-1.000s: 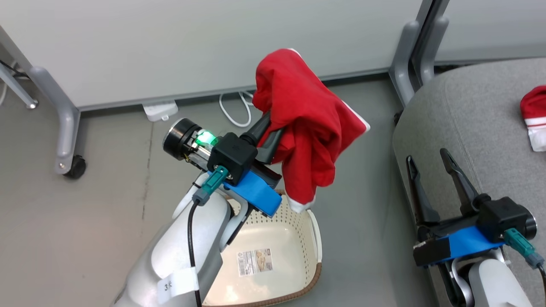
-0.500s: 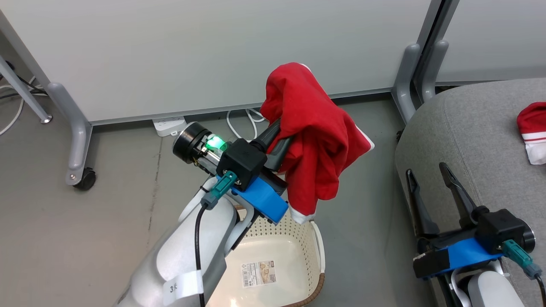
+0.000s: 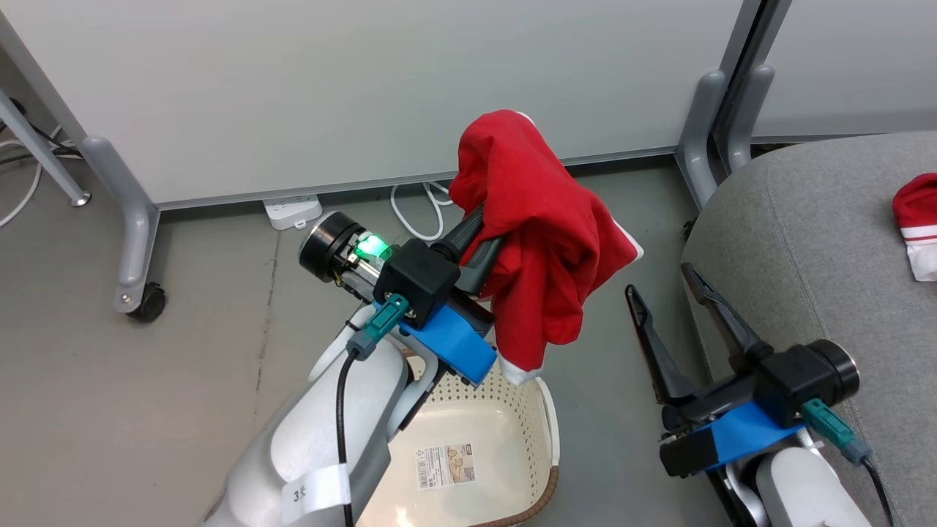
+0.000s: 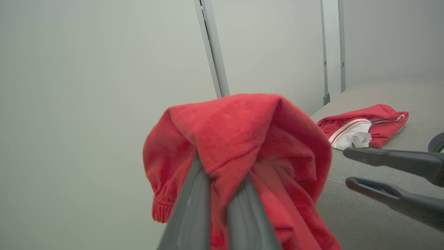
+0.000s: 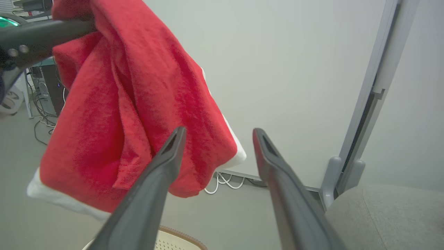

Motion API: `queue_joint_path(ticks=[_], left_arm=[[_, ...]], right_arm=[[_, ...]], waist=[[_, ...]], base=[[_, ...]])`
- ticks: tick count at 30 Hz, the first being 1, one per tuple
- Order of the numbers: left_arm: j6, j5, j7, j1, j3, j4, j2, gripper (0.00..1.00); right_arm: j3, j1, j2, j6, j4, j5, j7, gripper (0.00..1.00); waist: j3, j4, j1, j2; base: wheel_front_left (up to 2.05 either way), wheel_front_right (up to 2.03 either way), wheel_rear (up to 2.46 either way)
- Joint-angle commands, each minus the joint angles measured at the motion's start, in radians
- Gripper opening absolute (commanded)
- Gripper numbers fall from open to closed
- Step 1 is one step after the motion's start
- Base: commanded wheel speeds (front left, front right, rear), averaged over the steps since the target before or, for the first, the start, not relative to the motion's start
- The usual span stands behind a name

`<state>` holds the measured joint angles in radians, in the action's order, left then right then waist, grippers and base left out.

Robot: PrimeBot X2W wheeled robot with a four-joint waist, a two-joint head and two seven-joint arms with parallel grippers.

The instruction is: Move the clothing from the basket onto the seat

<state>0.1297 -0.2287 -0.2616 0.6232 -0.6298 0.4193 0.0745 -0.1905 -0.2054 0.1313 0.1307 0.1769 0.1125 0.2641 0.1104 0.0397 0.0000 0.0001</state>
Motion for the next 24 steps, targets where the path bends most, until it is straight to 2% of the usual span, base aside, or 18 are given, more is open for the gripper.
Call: queue_joint_path(ticks=[1, 13, 24], left_arm=[[0.001, -0.001, -0.005, 0.013, -0.002, 0.0, 0.0, 0.0], [0.001, 0.0, -0.005, 0.032, -0.022, -0.006, -0.008, 0.0], [0.001, -0.007, -0.005, 0.054, -0.053, -0.015, -0.018, 0.0]], right_arm=[[-0.027, -0.023, 0.01, 0.0, 0.003, 0.005, 0.001, 1.0], [-0.205, -0.19, 0.042, 0.0, 0.082, -0.003, 0.0, 1.0], [-0.243, -0.326, 0.024, 0.0, 0.174, -0.021, 0.0, 1.0]], waist=[[0.002, 0.001, 0.0, -0.0001], [0.03, 0.014, 0.0, -0.0001], [0.061, 0.035, 0.0, -0.0001]], base=[[0.0, 0.0, 0.0], [0.0, 0.0, 0.0], [0.0, 0.0, 0.0]])
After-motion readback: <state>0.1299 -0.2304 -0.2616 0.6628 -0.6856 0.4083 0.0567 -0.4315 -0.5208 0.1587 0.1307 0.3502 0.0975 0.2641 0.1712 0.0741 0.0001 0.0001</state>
